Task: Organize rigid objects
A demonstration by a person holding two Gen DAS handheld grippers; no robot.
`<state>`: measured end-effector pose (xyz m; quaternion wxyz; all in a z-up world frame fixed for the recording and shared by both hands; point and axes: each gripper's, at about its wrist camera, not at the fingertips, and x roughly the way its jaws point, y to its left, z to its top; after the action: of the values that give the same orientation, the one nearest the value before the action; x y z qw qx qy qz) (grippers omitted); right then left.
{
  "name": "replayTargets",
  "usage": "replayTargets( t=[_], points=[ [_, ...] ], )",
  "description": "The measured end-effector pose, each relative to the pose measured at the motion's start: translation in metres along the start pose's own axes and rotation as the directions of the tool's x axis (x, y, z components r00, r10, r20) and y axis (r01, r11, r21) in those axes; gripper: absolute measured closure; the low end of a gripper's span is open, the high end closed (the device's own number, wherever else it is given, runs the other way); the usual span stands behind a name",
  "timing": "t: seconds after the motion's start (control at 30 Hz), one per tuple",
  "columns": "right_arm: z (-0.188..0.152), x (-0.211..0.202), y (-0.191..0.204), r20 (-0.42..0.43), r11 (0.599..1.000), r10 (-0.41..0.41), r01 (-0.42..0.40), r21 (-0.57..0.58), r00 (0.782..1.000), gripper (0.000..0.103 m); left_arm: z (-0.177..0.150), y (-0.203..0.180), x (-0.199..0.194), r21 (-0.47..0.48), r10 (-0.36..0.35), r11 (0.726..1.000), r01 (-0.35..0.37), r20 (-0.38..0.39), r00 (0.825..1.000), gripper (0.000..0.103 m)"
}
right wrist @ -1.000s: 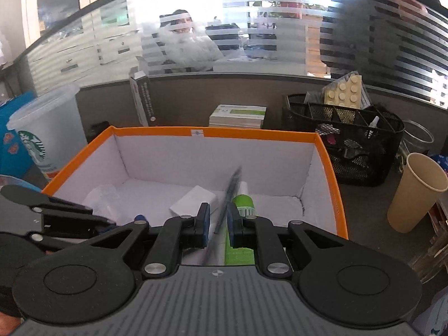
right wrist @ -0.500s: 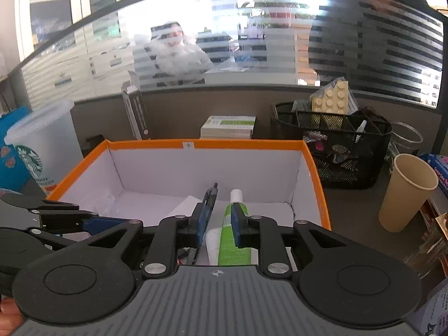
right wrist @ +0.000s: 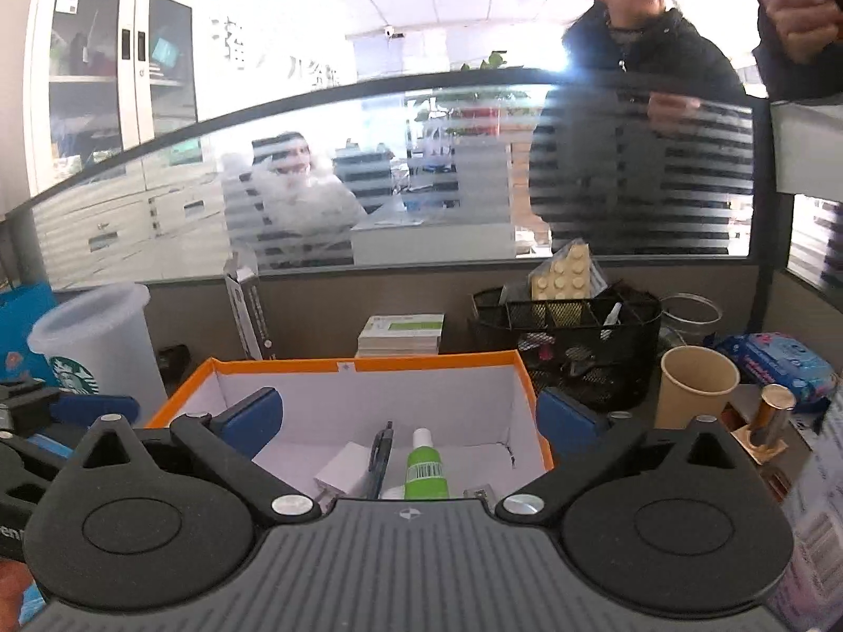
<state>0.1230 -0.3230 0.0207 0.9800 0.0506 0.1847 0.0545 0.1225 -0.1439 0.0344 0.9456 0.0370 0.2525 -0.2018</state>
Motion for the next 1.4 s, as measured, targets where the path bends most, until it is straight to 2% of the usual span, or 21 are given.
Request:
replayTargets(
  t=[0.3,0.47,0.53,0.67,1.03,1.4],
  points=[
    [0.000,-0.049,0.018,0.062,1.000,0.005,-0.006,0.006,0.998,0.000,-0.006,0.003,-0.044,-0.021,0.012,1.000,-0.011,0.038,0.999,0.000],
    [-0.008,-0.083,0.031,0.138,1.000,-0.004,0.001,0.026,0.990,0.000,-0.013,0.014,-0.069,-0.065,0.080,0.995,-0.075,0.089,0.993,0.000],
    [-0.011,-0.092,0.038,0.139,1.000,0.000,-0.001,0.006,0.990,0.000,-0.015,0.021,-0.077,-0.095,0.115,0.990,-0.105,0.102,0.988,0.000],
    [-0.018,-0.101,0.055,0.140,0.998,-0.011,0.020,-0.064,0.990,0.000,-0.019,0.038,-0.090,-0.150,0.163,0.978,-0.147,0.103,0.981,0.000],
    [-0.025,-0.110,0.078,0.139,0.997,0.027,-0.017,-0.075,0.990,0.000,-0.025,0.059,-0.113,-0.195,0.215,0.962,-0.190,0.111,0.970,0.000],
    [-0.026,-0.110,0.083,0.131,0.996,0.028,-0.017,-0.084,0.991,0.000,-0.025,0.057,-0.114,-0.185,0.208,0.965,-0.185,0.110,0.972,0.000]
  ],
)
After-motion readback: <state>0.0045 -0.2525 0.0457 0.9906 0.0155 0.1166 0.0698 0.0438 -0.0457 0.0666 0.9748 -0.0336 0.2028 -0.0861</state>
